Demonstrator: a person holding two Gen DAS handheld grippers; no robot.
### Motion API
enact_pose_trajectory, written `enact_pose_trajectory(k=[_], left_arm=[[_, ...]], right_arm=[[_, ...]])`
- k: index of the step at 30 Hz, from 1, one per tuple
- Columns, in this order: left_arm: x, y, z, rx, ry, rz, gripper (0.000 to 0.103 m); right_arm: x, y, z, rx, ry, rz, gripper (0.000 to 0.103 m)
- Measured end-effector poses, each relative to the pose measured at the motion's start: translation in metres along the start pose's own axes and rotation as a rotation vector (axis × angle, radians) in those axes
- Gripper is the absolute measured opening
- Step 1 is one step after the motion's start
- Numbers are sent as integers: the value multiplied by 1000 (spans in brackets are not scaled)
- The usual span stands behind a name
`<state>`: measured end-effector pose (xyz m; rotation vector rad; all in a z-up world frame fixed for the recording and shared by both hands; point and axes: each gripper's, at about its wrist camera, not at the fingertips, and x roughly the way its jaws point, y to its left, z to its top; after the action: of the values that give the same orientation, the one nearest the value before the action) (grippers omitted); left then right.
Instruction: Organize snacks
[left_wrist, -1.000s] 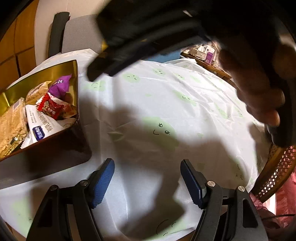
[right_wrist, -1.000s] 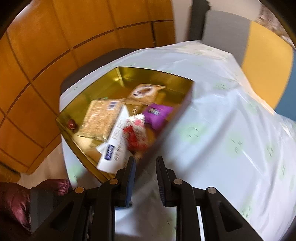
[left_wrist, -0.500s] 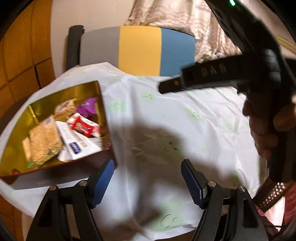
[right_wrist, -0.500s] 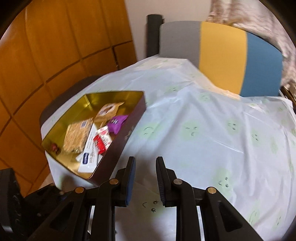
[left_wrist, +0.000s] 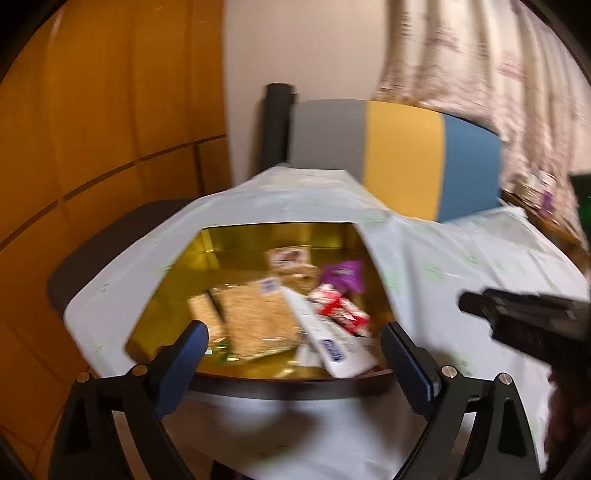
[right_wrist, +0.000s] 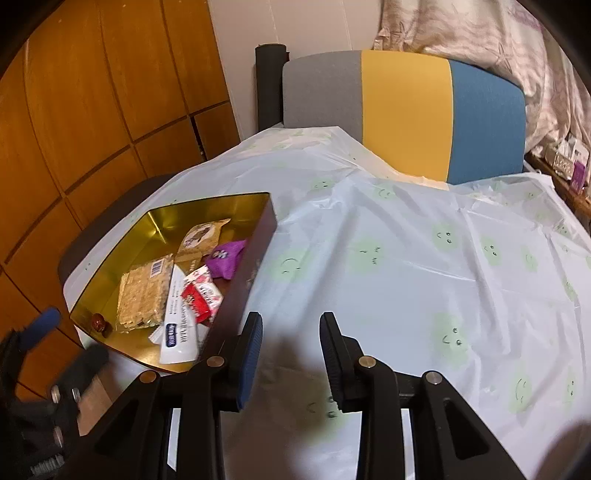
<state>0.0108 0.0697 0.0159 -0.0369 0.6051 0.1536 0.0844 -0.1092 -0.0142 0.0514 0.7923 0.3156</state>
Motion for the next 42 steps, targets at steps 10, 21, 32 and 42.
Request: enact_pose_trajectory(k=[10, 21, 32, 42], left_arm=[[12, 34, -6, -92, 27, 71, 99], [14, 31, -8, -88, 37, 65, 101], [16, 33, -8, -92, 41, 66, 101], [16, 33, -9, -89, 45, 67, 102]], right_arm=[[6, 56, -13, -92, -2, -33, 37], [9, 63, -14, -106, -4, -48, 37], [8, 63, -15, -108, -9, -48, 37], [8, 63, -15, -109, -9, -44, 37]])
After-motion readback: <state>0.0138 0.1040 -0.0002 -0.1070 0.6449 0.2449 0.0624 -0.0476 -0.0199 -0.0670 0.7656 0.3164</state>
